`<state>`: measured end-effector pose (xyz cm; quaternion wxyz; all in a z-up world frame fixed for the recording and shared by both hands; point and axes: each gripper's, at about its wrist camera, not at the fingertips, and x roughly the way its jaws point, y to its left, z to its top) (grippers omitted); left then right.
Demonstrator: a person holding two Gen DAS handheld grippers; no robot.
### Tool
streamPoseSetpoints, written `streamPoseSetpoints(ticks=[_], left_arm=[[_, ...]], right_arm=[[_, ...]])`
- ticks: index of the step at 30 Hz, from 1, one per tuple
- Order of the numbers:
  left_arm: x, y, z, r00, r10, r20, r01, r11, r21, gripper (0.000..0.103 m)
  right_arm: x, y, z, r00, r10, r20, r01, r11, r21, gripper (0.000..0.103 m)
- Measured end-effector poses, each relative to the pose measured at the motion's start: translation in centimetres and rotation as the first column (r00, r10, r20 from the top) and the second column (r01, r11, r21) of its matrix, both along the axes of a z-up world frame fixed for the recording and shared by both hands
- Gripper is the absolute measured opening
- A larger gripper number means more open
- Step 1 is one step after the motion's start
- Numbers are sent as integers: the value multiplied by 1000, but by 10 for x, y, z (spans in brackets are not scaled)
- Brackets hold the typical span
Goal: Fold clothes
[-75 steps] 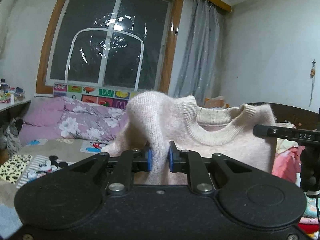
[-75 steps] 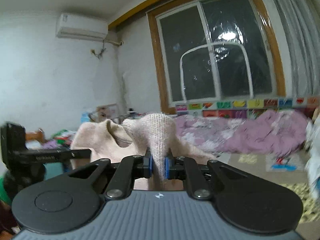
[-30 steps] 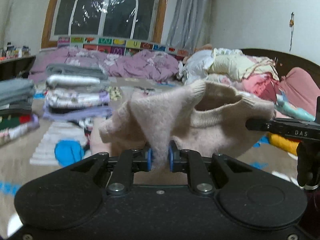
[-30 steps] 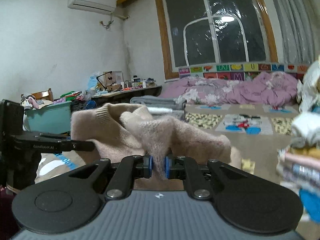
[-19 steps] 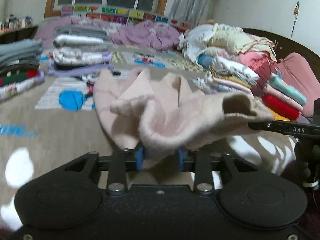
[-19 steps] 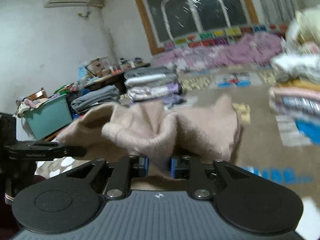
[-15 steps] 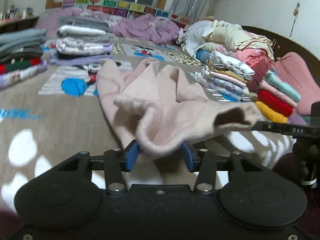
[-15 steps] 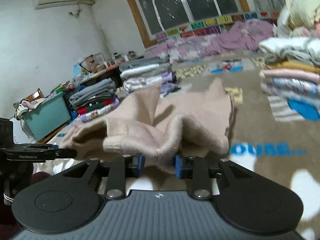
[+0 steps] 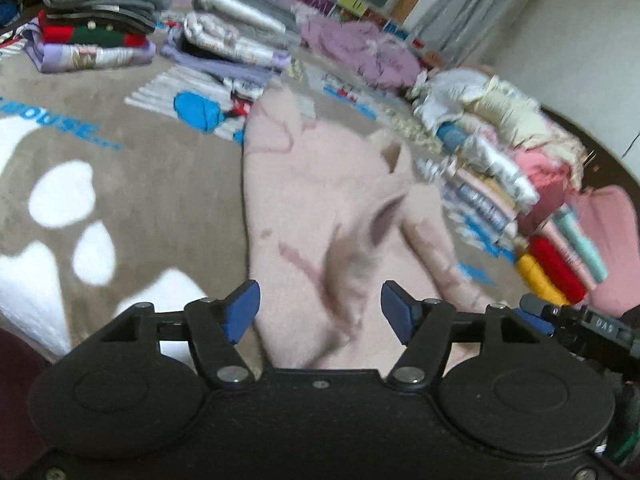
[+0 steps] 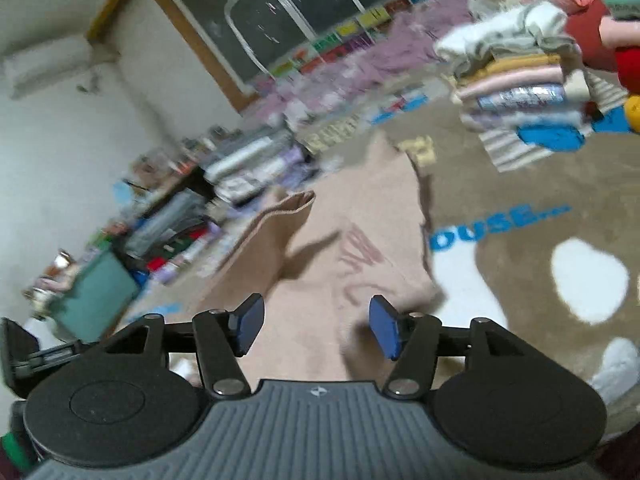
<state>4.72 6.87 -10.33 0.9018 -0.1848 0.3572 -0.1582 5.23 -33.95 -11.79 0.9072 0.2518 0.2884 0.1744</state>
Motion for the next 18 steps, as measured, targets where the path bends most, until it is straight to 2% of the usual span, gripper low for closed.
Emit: streamPoseSetpoints(ticks=[3,5,6,7,8,9,10,12,14,16,17,18], left_arm=[[5,-16,-15,1000,-13,-28,16,997,78,70],[6,-25,-24,999,-24,-47,29,994,110,69],[6,-29,-28,998,-28,-57,35,992,124,66],[5,-33,-31,999,-25,-49,32,989,146,55],[5,-34,-33,999,-14,-39,20,988,156,45],[6,-34,-34,999,-2,-33,7,987,161,30],[7,-34,-35,1000,11,-26,-6,986,166,17],[-2,-24,-21,997,60,38,-65,987,149,14],[-13,-16,-10,994,79,77,-89,986,140,14],[-13,-15,-24,997,77,17,-78,980,185,14],[-10,-17,-38,997,73,-41,-63,974,218,15],[-11,-18,-41,997,67,-47,-54,971,233,21]], right_arm=[[12,17,-13,998,14,-57,-17,998,-54,65],[18,30,-21,996,21,-87,-30,993,-110,65],[20,37,-26,995,29,-94,-42,990,-134,65],[21,43,-30,995,23,-99,-39,986,-163,64],[22,46,-35,995,14,-102,-32,983,-179,58],[24,48,-40,995,8,-104,-26,984,-176,45],[25,48,-44,995,2,-103,-19,985,-171,39],[25,45,-47,997,-11,-79,-1,988,-155,13],[19,37,-40,998,-53,-31,48,989,-142,11],[9,26,-34,994,-108,-24,104,984,-142,10],[11,25,-45,992,-97,-87,83,986,-147,11],[13,24,-57,985,-85,-150,62,987,-151,11]])
